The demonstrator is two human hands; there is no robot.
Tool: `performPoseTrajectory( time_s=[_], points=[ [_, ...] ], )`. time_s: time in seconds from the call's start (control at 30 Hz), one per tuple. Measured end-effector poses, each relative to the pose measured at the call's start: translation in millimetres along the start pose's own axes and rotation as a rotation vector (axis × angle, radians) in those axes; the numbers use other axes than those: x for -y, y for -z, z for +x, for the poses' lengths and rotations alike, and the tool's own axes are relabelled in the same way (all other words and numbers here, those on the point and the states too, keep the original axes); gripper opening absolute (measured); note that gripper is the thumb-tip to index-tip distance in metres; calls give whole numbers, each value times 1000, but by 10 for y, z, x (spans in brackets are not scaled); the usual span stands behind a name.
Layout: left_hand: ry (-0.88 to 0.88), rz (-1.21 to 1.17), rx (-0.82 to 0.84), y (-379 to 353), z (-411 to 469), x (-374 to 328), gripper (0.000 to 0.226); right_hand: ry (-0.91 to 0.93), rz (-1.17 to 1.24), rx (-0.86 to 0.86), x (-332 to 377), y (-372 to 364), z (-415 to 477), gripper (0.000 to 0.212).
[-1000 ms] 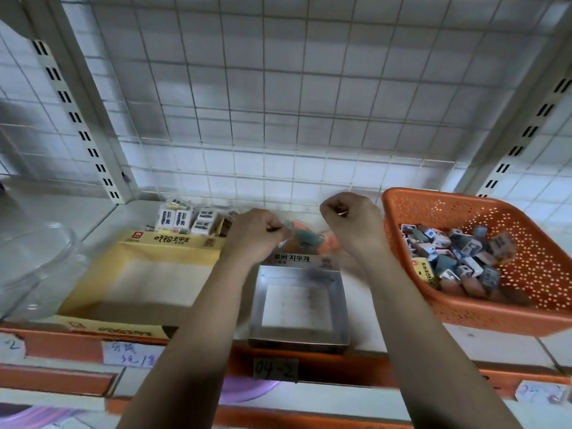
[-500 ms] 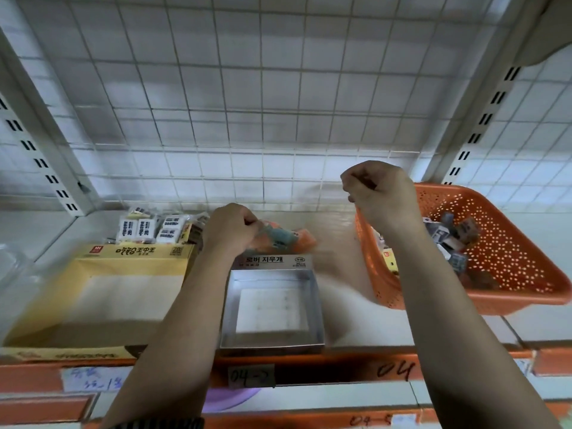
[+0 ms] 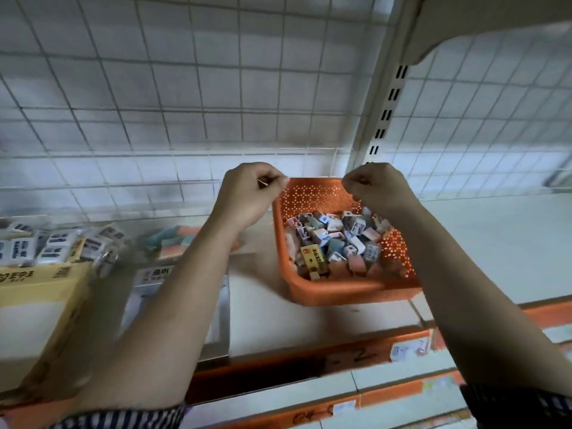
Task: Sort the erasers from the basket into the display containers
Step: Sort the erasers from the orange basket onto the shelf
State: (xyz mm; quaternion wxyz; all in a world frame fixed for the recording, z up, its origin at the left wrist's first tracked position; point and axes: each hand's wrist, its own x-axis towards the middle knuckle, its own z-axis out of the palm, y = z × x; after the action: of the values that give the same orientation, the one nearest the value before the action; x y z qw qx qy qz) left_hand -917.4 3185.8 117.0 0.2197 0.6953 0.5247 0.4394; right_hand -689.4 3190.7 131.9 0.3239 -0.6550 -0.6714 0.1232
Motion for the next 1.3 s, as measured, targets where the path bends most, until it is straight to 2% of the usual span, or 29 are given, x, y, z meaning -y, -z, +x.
performPoseTrajectory(
  time_s=[0.13,0.23,0.4,0.53,0.63,0.7,0.83,0.93,1.03,1.17,1.23,1.3],
  points=[
    [8,-63,10,-291,-26,-100,9,22,-127,161,-288,-32,121,14],
    [12,-57,17,-398,-63,-145,9,113,-307,299,-407,-76,203,19],
    [32,-81,-25,-473,-123,-173,4,188,-444,468,-475,-161,308,23],
    [35,-88,-59,-494,-181,-180,4,245,-500,478,-509,-310,361,26],
    [29,-62,-56,-496,-219,-186,4,259,-531,490,-554,-421,369,13],
    [29,-56,-50,-489,-224,-186,5,257,-535,479,-586,-469,372,14],
    [32,-28,-21,-488,-156,-220,5,262,-473,454,-557,-395,362,16],
    [-12,65,87,-542,-5,-277,11,265,-364,356,-465,-154,319,17],
    [-68,217,269,-669,209,-313,15,168,-137,260,-412,138,201,15],
    [-178,548,514,-911,443,-323,16,-11,245,160,-492,360,-74,16],
    [-209,674,597,-1018,495,-314,6,-71,360,144,-546,398,-208,16],
    [-228,777,641,-1086,531,-285,7,-111,415,133,-587,409,-288,15]
  ],
)
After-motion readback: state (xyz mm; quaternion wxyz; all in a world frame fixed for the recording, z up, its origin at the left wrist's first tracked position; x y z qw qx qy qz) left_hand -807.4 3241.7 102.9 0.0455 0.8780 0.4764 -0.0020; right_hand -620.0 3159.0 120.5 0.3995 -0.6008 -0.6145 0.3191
